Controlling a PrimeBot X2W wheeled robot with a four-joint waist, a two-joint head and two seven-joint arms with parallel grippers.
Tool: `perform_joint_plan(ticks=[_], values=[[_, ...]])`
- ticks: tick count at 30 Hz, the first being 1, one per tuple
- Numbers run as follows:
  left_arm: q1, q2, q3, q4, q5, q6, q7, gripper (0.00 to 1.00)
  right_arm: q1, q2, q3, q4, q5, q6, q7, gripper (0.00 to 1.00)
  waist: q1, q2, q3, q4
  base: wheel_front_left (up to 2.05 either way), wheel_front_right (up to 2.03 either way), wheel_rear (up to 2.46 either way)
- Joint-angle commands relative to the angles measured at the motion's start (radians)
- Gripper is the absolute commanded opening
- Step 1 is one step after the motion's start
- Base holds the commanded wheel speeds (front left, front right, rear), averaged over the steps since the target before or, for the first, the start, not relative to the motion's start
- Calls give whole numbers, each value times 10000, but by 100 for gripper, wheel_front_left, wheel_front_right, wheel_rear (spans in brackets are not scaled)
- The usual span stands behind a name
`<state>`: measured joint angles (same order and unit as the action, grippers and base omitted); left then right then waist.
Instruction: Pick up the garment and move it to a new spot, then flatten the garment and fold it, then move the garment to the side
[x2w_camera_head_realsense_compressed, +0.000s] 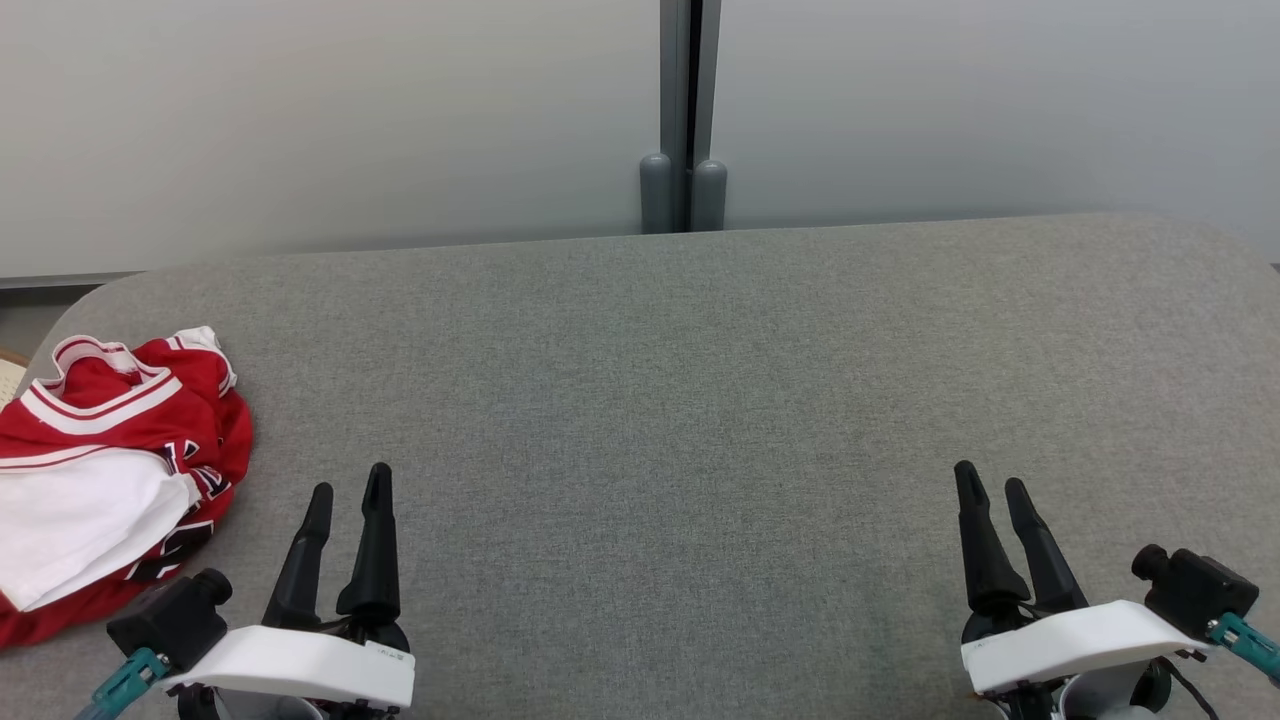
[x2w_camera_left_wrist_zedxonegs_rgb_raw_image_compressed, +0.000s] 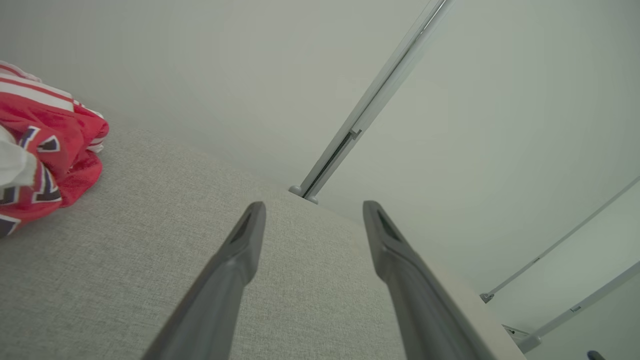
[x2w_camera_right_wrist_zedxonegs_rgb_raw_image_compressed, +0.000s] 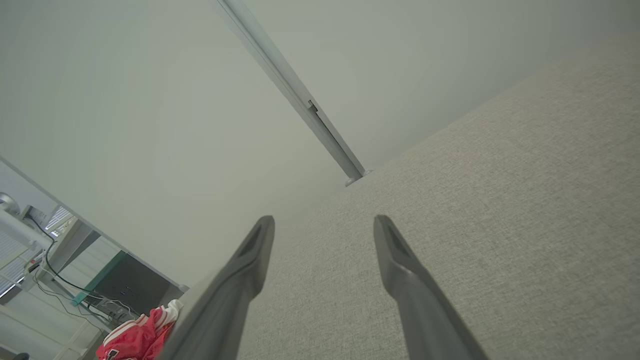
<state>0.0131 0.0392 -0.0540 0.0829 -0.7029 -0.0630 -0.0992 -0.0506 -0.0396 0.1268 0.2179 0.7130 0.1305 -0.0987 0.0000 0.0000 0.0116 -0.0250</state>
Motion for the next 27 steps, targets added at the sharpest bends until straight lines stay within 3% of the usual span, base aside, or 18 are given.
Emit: perform_joint_plan(ticks=[1, 15, 27], values=[[-17, 67, -55, -176, 337, 35, -108, 100, -104, -77, 88, -129, -374, 2, -120, 100, 0, 0, -3, 2, 0, 0, 0], [211, 85, -184, -444, 1898, 194, -530, 100, -51, -91, 472, -263, -1969, 2, -547, 100, 0, 0, -10, -40, 0, 0, 0], [302, 96, -111, -531, 2864, 357, -804, 100, -33, -96, 200, -429, -2801, 2, -821, 100, 0, 0, 87, -62, 0, 0, 0]])
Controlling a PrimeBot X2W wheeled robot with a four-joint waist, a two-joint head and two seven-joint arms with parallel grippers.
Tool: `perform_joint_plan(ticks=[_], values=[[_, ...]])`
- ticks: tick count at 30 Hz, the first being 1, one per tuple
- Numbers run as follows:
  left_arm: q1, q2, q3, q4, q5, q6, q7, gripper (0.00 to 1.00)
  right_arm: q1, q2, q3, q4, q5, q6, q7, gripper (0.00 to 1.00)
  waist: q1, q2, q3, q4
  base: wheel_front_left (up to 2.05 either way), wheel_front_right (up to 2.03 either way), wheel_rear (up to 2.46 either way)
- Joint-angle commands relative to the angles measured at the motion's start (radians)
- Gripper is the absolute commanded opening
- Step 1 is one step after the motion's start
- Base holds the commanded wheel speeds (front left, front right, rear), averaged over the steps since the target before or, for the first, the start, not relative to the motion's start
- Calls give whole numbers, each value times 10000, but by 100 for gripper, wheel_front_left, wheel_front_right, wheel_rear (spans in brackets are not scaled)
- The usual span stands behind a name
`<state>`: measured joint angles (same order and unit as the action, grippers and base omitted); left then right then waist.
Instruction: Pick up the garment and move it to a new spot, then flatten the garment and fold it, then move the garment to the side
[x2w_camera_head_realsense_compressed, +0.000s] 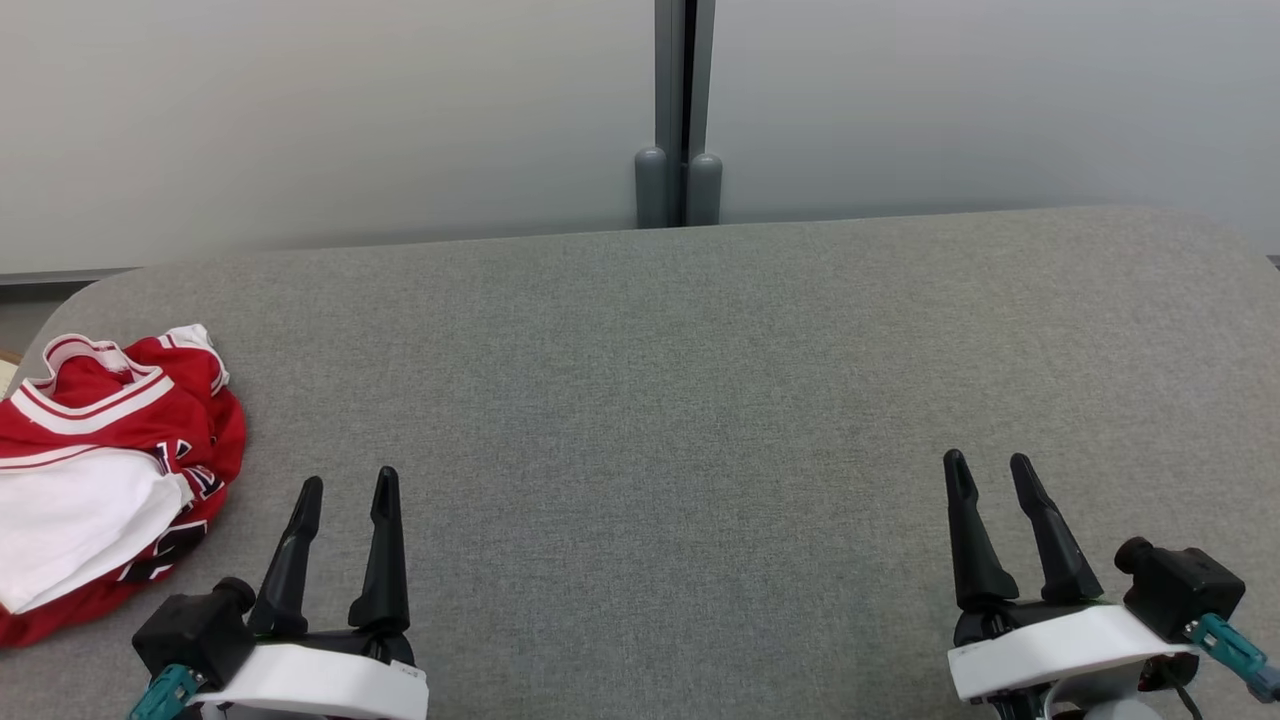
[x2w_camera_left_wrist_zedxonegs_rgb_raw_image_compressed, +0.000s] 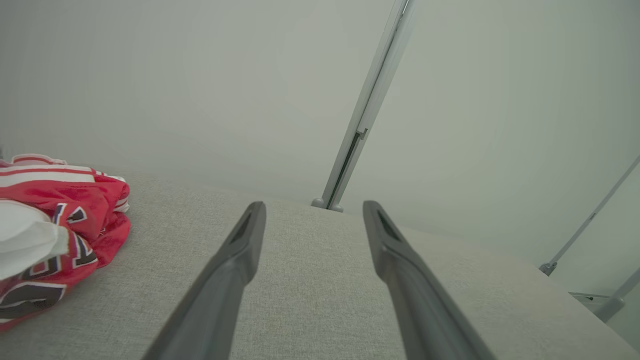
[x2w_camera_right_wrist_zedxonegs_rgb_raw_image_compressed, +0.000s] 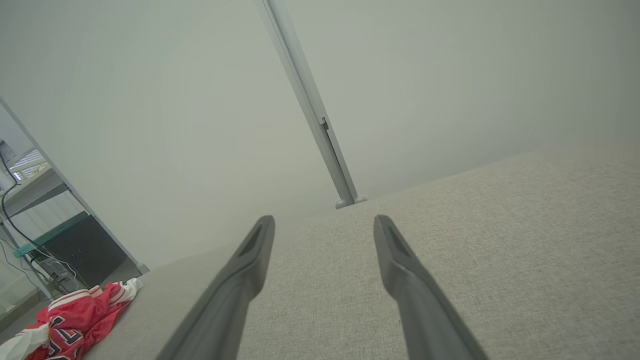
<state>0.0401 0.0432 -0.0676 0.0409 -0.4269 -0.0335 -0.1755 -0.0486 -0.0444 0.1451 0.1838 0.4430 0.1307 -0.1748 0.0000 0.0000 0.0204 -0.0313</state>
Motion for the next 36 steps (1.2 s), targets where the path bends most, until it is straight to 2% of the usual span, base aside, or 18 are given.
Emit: perform_joint_plan(ticks=[1, 15, 36], values=[[35, 58, 42, -111, 205, 85, -60, 100, -62, -49, 20, -90, -192, 0, -75, 100, 0, 0, 7, -2, 0, 0, 0], [100, 71, 96, -170, 1438, 150, -376, 100, -56, -65, -130, -56, -1465, 0, -399, 100, 0, 0, 43, -31, 0, 0, 0], [324, 89, -12, 93, 3033, 160, -785, 100, 54, -80, 211, 8, -3036, 0, -799, 100, 0, 0, 63, -184, 0, 0, 0]])
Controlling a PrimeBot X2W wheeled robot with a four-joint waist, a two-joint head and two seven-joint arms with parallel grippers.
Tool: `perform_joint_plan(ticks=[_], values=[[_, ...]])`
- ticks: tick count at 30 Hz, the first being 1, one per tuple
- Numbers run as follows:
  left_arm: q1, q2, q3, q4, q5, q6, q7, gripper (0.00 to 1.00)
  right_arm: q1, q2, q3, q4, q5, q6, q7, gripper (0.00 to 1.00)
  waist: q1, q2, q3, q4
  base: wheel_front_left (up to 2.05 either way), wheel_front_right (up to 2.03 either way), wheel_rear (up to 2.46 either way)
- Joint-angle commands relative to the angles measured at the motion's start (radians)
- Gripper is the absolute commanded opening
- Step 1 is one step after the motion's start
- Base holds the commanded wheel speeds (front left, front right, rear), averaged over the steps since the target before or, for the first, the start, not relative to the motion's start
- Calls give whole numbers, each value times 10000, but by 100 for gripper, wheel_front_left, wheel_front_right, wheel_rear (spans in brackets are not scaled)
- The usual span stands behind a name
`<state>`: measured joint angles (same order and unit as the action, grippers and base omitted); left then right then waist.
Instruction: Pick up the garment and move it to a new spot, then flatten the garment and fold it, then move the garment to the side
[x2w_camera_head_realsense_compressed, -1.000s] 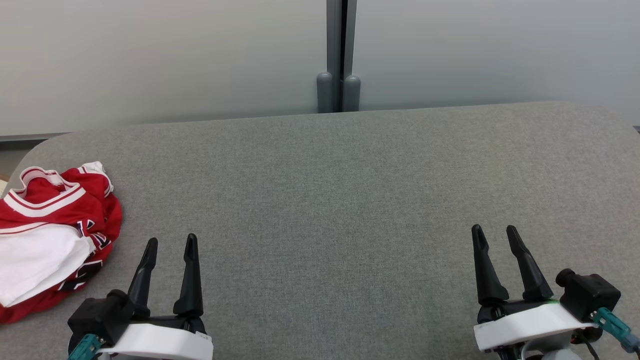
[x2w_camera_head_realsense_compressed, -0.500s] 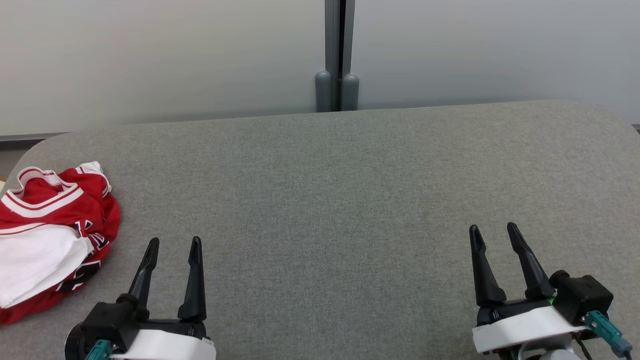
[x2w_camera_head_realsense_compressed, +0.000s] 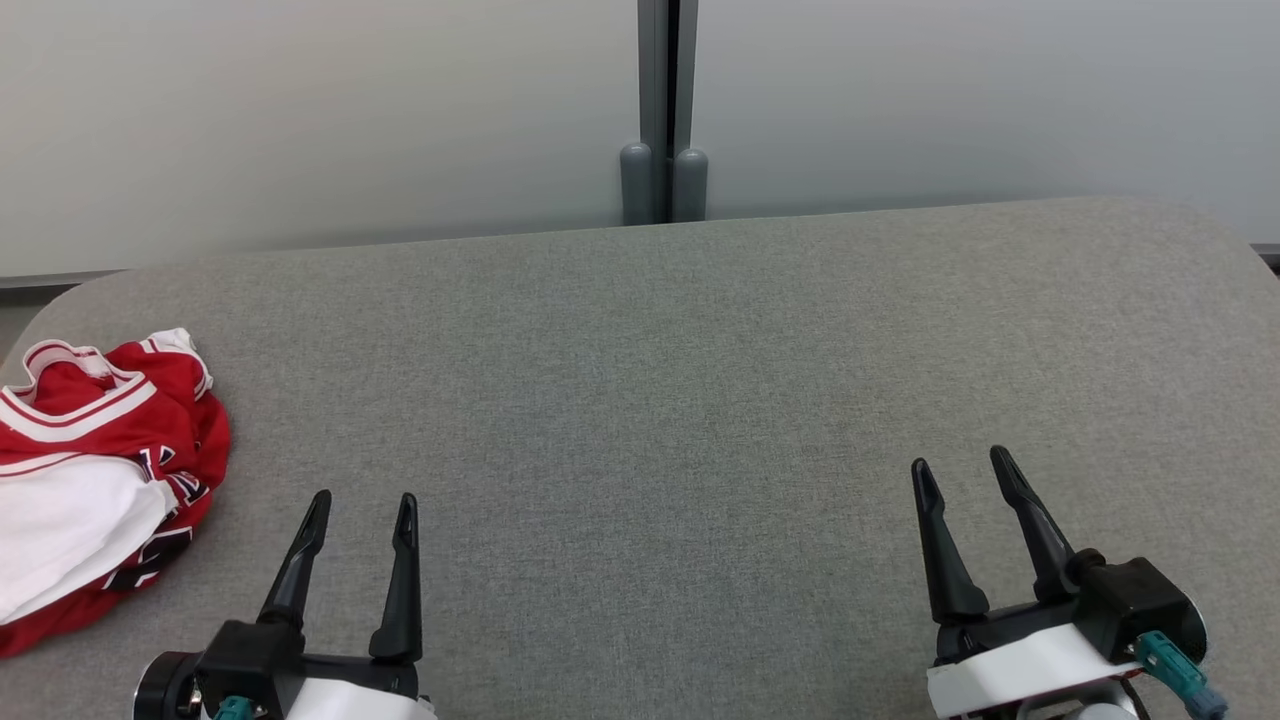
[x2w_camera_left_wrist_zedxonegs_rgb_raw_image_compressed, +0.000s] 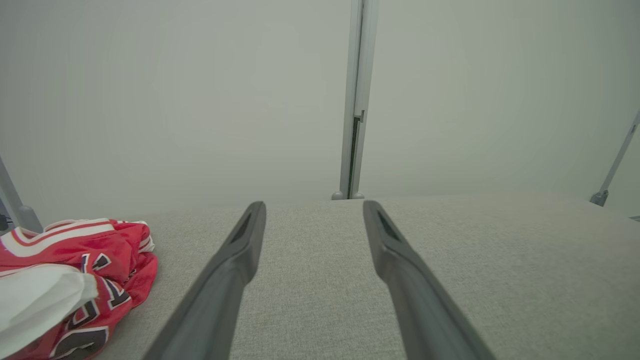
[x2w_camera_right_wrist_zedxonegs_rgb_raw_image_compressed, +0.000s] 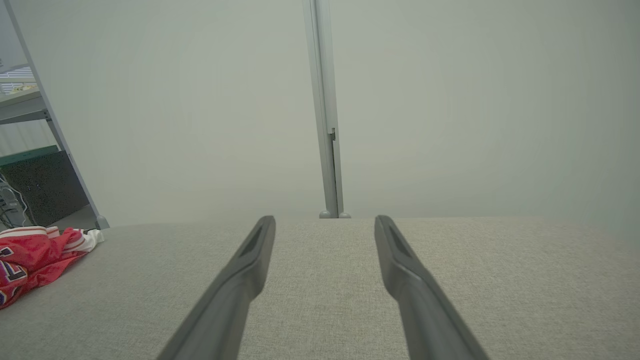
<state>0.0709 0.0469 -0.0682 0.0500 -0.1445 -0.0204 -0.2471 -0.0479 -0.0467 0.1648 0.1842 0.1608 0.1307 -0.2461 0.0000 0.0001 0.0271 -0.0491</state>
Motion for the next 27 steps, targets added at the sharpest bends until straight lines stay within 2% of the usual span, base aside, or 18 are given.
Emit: perform_joint_plan(ticks=[1, 9, 19, 27], values=[[34, 53, -18, 3, 270, 42, -90, 100, 46, -59, 27, 7, -285, 0, -116, 100, 0, -1, -7, -12, 0, 0, 0], [130, 58, -57, 54, 663, 52, -195, 100, 104, -61, 152, 55, -745, 0, -221, 100, 0, -1, -66, -54, 0, 0, 0], [110, 55, -78, 119, 685, -31, -182, 100, 161, -59, 186, 77, -670, 0, -210, 100, 0, -1, -77, -54, 0, 0, 0], [10, 54, -146, 190, 685, -10, -182, 100, 225, -56, 183, 91, -671, -1, -210, 100, 0, -1, -91, 221, 0, 0, 0]])
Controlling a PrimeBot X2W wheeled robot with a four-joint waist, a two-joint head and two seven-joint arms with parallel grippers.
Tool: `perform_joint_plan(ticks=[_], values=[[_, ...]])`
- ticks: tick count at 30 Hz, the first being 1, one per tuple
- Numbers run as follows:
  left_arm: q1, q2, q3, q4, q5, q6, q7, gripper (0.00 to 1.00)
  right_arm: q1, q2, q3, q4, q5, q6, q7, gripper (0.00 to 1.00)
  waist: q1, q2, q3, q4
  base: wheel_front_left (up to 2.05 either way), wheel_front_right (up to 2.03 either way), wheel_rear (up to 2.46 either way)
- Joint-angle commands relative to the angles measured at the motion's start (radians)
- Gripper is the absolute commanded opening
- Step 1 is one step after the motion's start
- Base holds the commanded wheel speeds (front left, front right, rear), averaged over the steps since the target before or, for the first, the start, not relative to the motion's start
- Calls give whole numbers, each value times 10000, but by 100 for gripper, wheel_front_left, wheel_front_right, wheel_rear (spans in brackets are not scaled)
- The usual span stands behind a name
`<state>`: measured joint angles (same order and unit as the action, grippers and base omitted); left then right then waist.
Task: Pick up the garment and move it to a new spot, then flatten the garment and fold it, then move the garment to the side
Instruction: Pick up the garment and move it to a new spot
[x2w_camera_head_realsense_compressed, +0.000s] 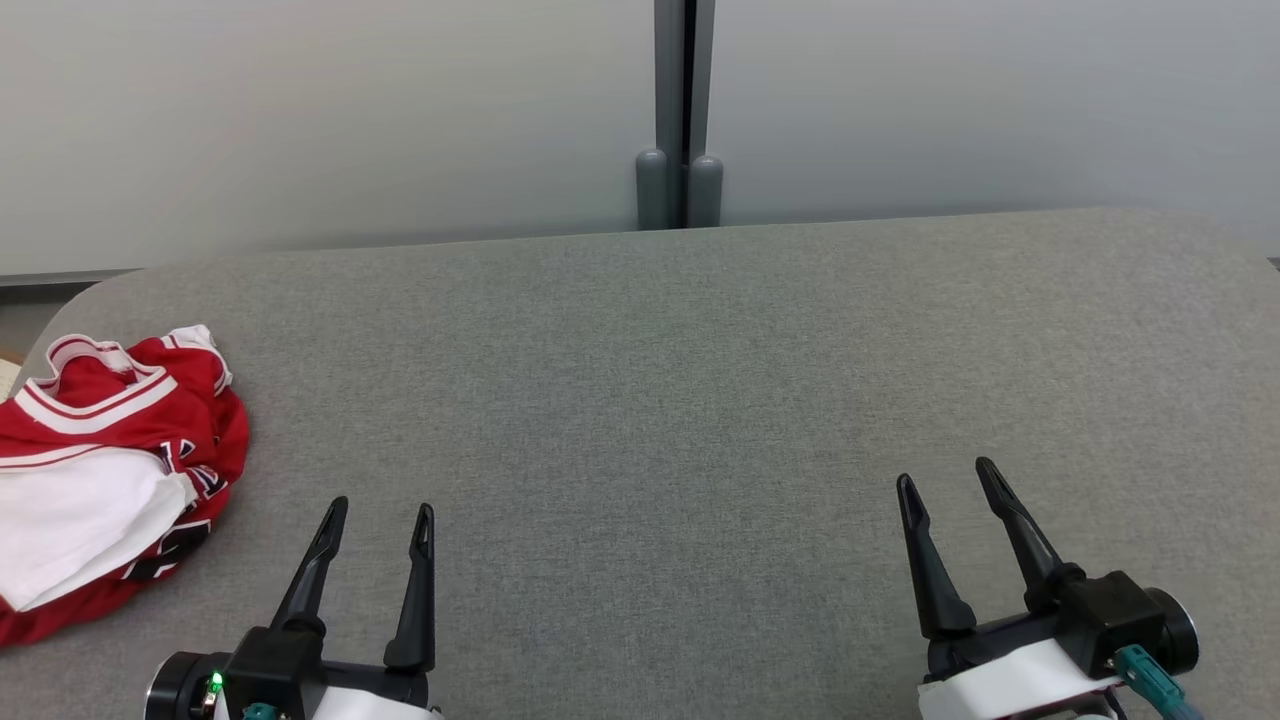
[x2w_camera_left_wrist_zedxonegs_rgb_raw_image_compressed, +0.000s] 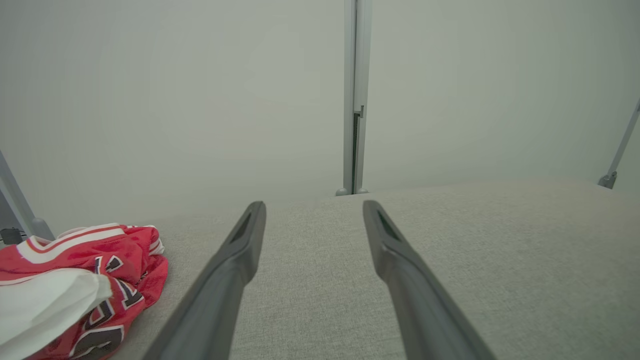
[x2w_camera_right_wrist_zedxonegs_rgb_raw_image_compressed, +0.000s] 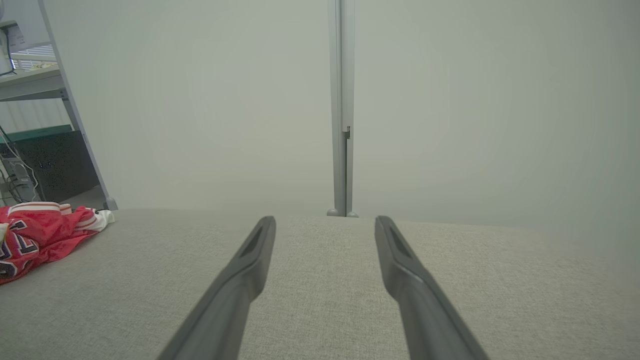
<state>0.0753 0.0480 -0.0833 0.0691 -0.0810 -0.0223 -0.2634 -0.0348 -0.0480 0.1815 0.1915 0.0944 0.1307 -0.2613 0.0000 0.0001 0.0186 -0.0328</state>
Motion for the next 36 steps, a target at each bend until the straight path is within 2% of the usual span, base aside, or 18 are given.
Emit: perform_joint_plan(ticks=[1, 16, 18, 36], values=[[-36, 44, -14, -5, 43, 31, -19, 100, 111, -41, 38, 11, -23, 0, -59, 100, 0, -1, -14, 129, 0, 0, 0], [82, 44, -85, -140, -183, 297, -14, 100, 299, -40, 36, -131, -199, -1, -38, 100, 0, -1, 105, 2121, 0, 0, 0], [43, 39, -188, -226, -275, 443, -14, 100, 219, -41, -133, -262, -201, -1, -38, 100, 0, -1, 249, 2805, 0, 0, 0], [36, 41, -142, -535, -376, 792, -14, 100, 286, -38, -311, -295, -313, -1, -37, 100, 0, -1, 399, 4845, 0, 0, 0]])
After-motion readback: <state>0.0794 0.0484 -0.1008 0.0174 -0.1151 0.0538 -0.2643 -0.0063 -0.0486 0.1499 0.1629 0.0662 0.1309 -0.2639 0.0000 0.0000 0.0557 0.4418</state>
